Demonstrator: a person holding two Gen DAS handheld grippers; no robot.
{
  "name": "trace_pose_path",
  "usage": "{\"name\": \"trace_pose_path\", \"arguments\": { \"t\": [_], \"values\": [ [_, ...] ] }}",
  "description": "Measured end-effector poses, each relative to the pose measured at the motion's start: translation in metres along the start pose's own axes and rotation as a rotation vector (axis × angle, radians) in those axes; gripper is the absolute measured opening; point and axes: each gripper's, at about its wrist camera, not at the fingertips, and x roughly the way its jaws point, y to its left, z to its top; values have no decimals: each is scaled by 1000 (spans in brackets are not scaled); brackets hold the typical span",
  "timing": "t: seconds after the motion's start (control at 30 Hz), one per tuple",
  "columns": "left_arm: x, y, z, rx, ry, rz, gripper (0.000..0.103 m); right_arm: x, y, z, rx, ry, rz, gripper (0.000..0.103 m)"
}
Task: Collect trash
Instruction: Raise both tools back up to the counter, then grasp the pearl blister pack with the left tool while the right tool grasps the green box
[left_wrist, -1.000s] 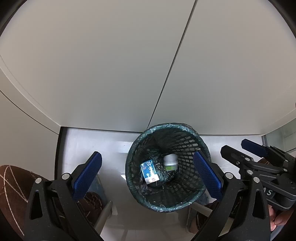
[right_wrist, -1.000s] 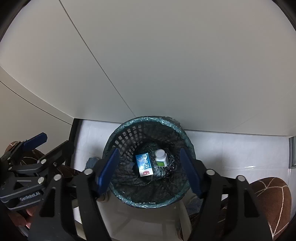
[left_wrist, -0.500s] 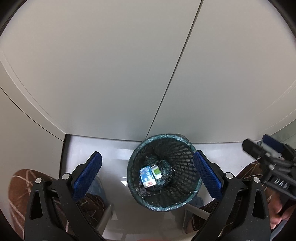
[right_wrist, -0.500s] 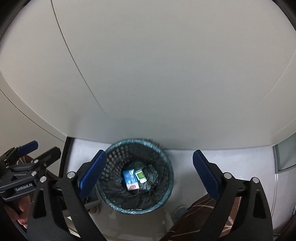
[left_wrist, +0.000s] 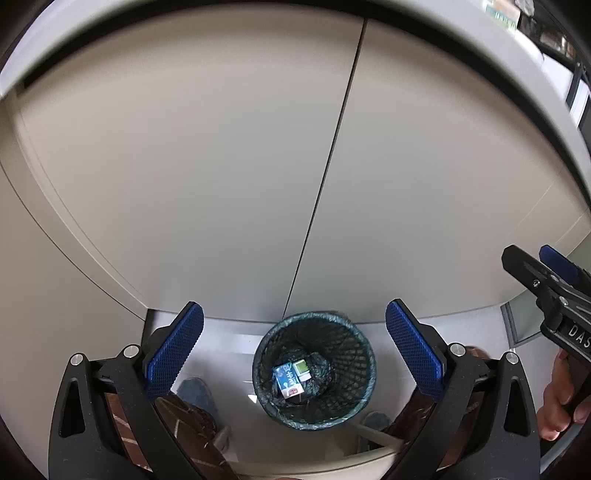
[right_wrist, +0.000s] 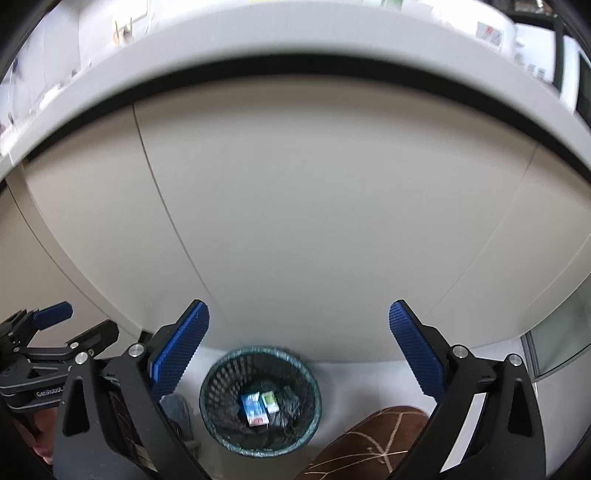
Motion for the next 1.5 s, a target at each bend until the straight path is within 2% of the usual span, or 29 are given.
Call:
{"name": "trace_pose_path", "arguments": {
  "t": [0.37, 0.67, 0.77, 1.03, 1.23, 1.5],
  "values": [
    [-99, -17, 46, -4, -140, -14, 97, -99, -13, 59, -4, -186, -29, 95],
    [-152, -17, 106, -30, -236, 50, 97, -136, -25, 110, 7, -284, -29, 95],
    [-158, -16, 129, -42, -252, 58, 97, -137, -29, 130, 3, -302, -41, 95],
    [-150, -16, 187, -31, -256, 82, 97, -123, -52, 183, 53, -288, -31, 95],
    [-123, -16, 224, -39, -225, 109, 97, -92, -71, 215, 93, -250, -15, 95],
    [-80, -15, 265, -72, -158, 138, 97, -48, -81, 255, 102, -180, -47, 95]
  ]
}}
